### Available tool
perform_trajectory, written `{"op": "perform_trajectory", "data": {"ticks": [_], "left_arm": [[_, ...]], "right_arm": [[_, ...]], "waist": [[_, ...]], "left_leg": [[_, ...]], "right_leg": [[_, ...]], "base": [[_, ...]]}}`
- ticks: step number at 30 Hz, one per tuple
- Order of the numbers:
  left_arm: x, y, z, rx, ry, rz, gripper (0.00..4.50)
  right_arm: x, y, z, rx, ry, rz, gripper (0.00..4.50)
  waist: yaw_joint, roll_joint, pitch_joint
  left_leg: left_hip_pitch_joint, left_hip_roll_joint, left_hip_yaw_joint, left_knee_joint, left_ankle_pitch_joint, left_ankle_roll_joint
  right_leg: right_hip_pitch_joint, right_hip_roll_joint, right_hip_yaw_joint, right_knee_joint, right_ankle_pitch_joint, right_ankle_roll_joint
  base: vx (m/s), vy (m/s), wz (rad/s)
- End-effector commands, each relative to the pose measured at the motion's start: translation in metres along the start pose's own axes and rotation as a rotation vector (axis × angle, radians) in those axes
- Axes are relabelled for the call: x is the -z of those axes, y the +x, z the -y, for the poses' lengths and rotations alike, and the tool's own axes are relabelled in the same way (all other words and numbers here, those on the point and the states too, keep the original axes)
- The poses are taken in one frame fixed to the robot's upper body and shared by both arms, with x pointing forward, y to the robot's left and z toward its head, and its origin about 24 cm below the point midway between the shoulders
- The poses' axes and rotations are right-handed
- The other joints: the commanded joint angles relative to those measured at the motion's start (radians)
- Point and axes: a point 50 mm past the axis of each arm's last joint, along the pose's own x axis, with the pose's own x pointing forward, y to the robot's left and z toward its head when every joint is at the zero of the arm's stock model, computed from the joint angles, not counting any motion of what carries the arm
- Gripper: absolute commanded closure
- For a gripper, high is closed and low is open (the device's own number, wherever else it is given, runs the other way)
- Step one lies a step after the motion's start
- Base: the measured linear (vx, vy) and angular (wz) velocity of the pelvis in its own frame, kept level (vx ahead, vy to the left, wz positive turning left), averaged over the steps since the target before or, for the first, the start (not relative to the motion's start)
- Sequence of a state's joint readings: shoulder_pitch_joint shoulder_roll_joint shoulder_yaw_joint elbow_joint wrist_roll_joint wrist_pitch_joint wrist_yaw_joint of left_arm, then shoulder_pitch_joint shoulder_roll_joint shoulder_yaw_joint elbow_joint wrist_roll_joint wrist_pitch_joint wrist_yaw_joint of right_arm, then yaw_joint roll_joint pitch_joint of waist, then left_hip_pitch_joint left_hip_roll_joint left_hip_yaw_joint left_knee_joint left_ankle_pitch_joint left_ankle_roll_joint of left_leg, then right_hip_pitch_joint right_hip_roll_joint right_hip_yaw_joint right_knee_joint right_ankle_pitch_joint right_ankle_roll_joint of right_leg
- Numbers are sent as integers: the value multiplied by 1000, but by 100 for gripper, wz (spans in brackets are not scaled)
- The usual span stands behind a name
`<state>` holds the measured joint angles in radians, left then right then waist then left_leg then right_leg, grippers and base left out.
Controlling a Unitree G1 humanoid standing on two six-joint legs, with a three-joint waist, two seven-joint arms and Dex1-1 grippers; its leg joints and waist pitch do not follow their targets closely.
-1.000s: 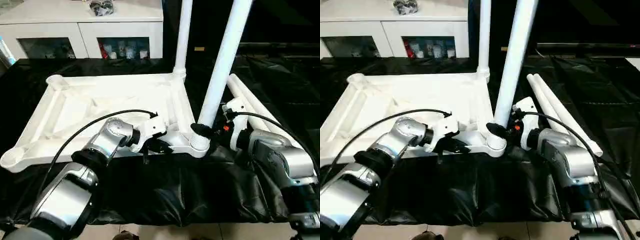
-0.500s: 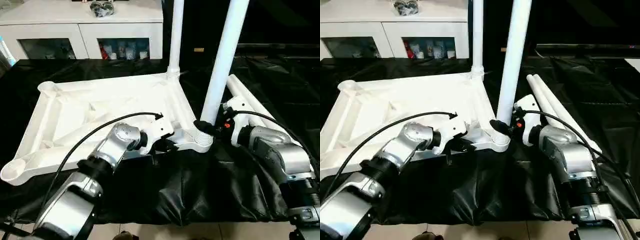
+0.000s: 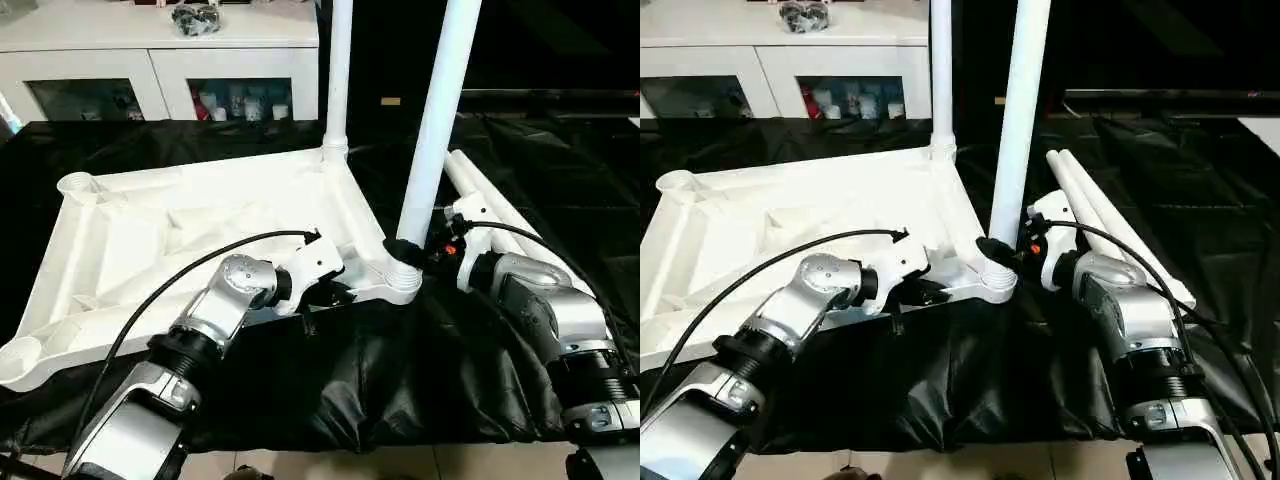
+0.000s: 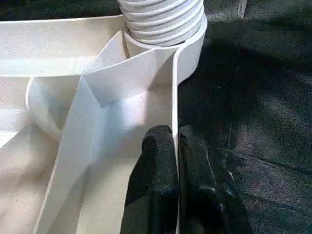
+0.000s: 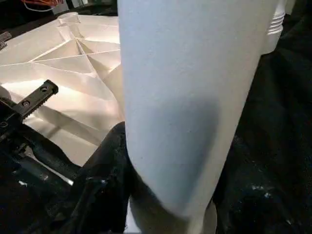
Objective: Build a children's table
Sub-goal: Pick table leg
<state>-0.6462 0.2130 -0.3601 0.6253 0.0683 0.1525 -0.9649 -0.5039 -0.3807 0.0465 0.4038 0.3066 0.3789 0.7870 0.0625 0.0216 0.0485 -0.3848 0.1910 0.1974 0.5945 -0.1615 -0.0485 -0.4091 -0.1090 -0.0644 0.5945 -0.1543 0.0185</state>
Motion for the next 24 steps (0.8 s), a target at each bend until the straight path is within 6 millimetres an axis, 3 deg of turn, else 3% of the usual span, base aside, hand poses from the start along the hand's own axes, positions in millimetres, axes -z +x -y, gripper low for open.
{"op": "perform_trajectory", "data": {"ticks": [1, 7, 8, 9, 15, 24], "left_arm": [[-7, 4, 5, 14, 10, 60, 450], [-4, 4, 4, 5, 2, 38, 450], [-1, 2, 2, -3, -4, 13, 450], [3, 1, 1, -5, -10, -9, 450], [3, -1, -2, -24, -32, -6, 450], [-1, -2, -4, -63, -37, 21, 450]], "right_arm": [[17, 0, 0, 11, 37, -68, 262], [19, 1, 0, 8, 39, -68, 262], [20, 1, -2, 6, 41, -66, 262], [21, 1, -3, 6, 43, -64, 262], [24, 0, 0, 26, 77, -40, 262], [35, -13, 6, 83, 202, 50, 262]], "waist": [[4, -23, -65], [3, -24, -64], [4, -9, -64], [1, -15, -64], [-1, -22, -64], [-1, -23, -63]], "left_leg": [[16, 29, -17, -73, -306, 29], [16, 29, -18, -74, -318, 24], [18, 29, -20, -75, -324, 21], [17, 28, -18, -76, -336, 17], [18, 29, -20, -77, -352, 14], [19, 30, -21, -79, -366, 17]], "right_leg": [[40, -36, 27, -83, -406, -181], [38, -36, 27, -87, -429, -171], [37, -37, 27, -86, -431, -172], [37, -35, 27, -89, -432, -170], [36, -36, 26, -90, -447, -168], [33, -38, 26, -96, -472, -157]], "base": [[0, 0, 0], [0, 0, 0], [0, 0, 0], [0, 0, 0], [0, 0, 0], [0, 0, 0]]}}
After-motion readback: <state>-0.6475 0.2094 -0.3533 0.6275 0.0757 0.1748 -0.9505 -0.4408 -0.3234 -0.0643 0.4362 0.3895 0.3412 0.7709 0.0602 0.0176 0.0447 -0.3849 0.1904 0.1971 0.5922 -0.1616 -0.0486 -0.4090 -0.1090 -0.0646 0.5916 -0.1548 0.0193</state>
